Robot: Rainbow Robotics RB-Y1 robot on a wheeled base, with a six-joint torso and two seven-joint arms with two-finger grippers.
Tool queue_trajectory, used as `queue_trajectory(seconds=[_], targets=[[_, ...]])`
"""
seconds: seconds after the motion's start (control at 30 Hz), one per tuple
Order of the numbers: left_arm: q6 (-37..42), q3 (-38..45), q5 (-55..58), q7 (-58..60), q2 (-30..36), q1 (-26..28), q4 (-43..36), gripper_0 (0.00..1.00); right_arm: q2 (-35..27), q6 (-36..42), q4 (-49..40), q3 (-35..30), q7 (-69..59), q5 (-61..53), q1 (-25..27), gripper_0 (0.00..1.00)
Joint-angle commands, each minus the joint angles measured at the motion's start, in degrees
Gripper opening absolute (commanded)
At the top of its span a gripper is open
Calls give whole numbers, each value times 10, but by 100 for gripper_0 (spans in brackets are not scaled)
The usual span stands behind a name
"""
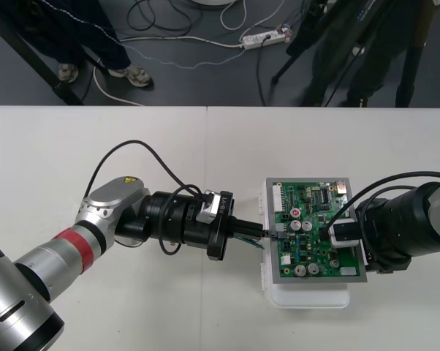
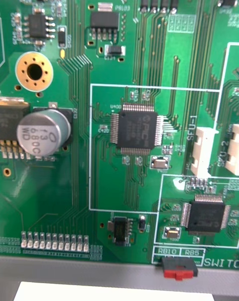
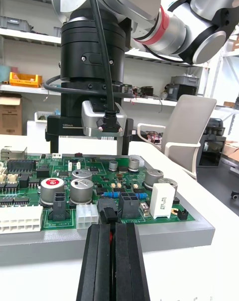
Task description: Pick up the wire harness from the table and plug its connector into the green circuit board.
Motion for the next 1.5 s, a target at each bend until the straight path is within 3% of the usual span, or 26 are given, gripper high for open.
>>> queue_trajectory(seconds=[0.03,1.5], targets=[[32,-13,2,-46,-30,-8,-43,0,5,-2,-11,6,-13,-10,-16,100],[91,-12,-5,-55,-64,3,-62,0,5,-2,-16,7,-15,-16,-16,100]])
